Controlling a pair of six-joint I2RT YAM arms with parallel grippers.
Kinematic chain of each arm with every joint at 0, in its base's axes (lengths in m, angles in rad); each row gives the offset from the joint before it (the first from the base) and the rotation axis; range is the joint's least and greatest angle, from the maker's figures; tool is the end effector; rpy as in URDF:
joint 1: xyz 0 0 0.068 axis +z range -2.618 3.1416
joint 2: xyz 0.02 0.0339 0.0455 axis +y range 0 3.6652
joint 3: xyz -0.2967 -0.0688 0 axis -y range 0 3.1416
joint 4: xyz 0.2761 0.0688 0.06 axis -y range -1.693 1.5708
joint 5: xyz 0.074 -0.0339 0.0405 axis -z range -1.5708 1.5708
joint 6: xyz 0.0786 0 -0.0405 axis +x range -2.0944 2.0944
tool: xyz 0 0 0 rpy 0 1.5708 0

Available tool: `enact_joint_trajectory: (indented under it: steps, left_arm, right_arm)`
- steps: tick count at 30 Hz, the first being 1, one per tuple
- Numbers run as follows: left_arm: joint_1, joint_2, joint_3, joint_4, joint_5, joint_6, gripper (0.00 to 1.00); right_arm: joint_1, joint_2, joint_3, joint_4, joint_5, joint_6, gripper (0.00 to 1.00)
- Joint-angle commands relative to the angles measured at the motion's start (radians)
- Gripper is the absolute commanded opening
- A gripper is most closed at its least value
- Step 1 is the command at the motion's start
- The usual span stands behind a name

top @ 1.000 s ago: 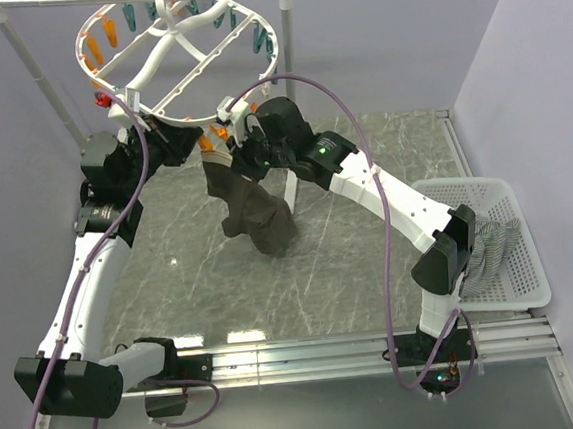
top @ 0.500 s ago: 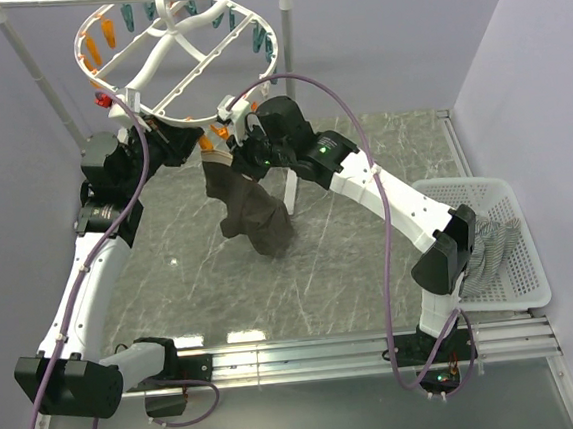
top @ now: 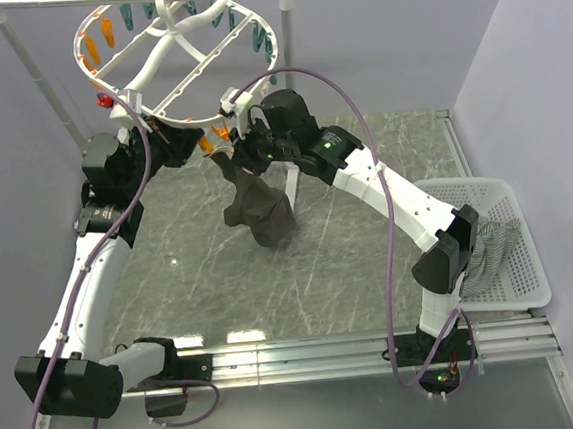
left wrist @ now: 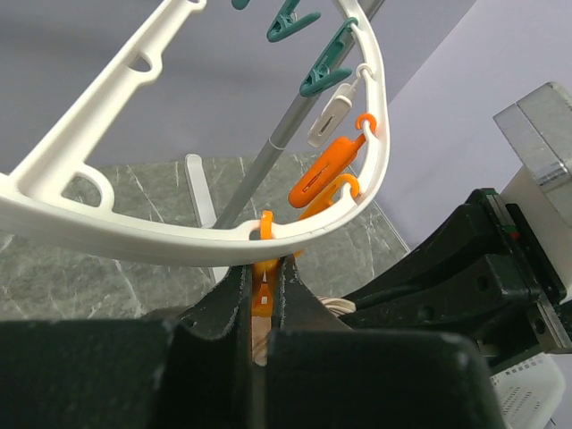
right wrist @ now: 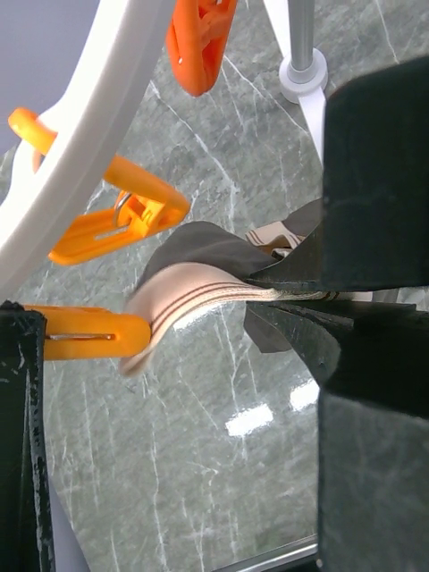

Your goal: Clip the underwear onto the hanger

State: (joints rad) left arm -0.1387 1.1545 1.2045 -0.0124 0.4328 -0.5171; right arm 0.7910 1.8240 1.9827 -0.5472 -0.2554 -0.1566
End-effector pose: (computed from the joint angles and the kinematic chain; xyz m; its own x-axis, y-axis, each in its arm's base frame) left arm 0.3104 -0.0766 0.4640 -0.2349 -0.4203 -0.8764 0.4883 0.7286 -0.4803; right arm 0.3349 0.3669 0.4468 -0.1302 -0.3462 -0.9291 -0.8835 0.4658 -0.0498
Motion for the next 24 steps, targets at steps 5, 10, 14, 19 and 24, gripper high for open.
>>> enact_joint_trajectory:
  steps: [5, 10, 14, 19, 24]
  left_arm:
    - [0.001, -0.012, -0.011, -0.012, 0.033, 0.017, 0.0]
    - [0.001, -0.021, -0.01, 0.006, 0.057, 0.009, 0.0]
    - [0.001, -0.026, -0.013, 0.005, 0.076, 0.002, 0.0]
    - [0.001, -0.029, -0.017, 0.043, 0.098, -0.012, 0.0]
    - [0.001, -0.029, -0.02, 0.058, 0.138, -0.023, 0.0]
  right_arm:
    - [-0.007, -0.017, 0.056, 0.009, -0.056, -0.021, 0.0]
    - [-0.009, -0.006, 0.045, 0.006, -0.054, -0.024, 0.0]
    - [-0.012, 0.003, 0.034, 0.001, -0.065, -0.027, 0.0]
    - [-0.013, 0.012, 0.033, -0.003, -0.071, -0.035, 0.0]
    - [-0.019, 0.021, 0.034, -0.008, -0.081, -0.035, 0.0]
